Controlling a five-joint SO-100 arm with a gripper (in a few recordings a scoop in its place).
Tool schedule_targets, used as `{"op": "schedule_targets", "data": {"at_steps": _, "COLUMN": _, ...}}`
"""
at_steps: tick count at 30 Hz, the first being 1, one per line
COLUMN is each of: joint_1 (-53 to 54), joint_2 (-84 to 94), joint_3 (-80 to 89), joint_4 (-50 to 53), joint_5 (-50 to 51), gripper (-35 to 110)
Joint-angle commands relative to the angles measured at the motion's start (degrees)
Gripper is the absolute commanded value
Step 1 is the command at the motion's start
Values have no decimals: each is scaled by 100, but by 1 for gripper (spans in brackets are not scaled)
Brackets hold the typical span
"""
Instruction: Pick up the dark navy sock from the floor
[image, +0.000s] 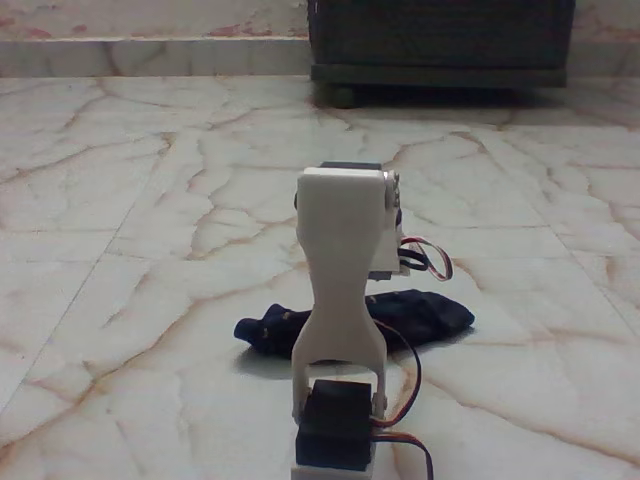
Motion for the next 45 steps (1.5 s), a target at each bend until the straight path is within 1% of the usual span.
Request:
{"op": "schedule_targets", "data": {"at_steps": 1, "joint_1": 62, "joint_2": -70, "joint_3": -501, "joint_4": 105, "joint_5": 272, "gripper": 0}}
{"op": "schedule_targets", "data": {"at_steps": 5, "joint_1": 62, "joint_2": -703, "joint_3": -1204, "joint_4": 606, "joint_5": 703, "gripper": 0}}
{"op": "schedule_targets", "data": {"at_steps": 9, "joint_1": 79, "joint_2": -1389, "joint_3": -2347, "joint_4": 1819, "joint_5": 1336, "gripper": 0}}
{"op": "schedule_targets", "data": {"at_steps": 12, "joint_1": 70, "joint_2": -1837, "joint_3": -3015, "joint_4": 2355, "joint_5": 1503, "gripper": 0}}
{"op": "schedule_targets", "data": {"at_steps": 19, "joint_1": -167, "joint_2": -2153, "joint_3": -3410, "joint_4": 3208, "joint_5": 1942, "gripper": 9}}
{"op": "schedule_targets", "data": {"at_steps": 25, "joint_1": -343, "joint_2": -2944, "joint_3": -4377, "joint_4": 4333, "joint_5": 2522, "gripper": 9}}
{"op": "schedule_targets", "data": {"at_steps": 27, "joint_1": -369, "joint_2": -3199, "joint_3": -4641, "joint_4": 4518, "joint_5": 2628, "gripper": 9}}
{"op": "schedule_targets", "data": {"at_steps": 34, "joint_1": -431, "joint_2": -4061, "joint_3": -5423, "joint_4": 4526, "joint_5": 2681, "gripper": 9}}
{"op": "schedule_targets", "data": {"at_steps": 37, "joint_1": -439, "joint_2": -4351, "joint_3": -5616, "joint_4": 4386, "joint_5": 2619, "gripper": 9}}
{"op": "schedule_targets", "data": {"at_steps": 41, "joint_1": -369, "joint_2": -4667, "joint_3": -5669, "joint_4": 3929, "joint_5": 2285, "gripper": 8}}
{"op": "schedule_targets", "data": {"at_steps": 45, "joint_1": -299, "joint_2": -4737, "joint_3": -5616, "joint_4": 3779, "joint_5": 2364, "gripper": 3}}
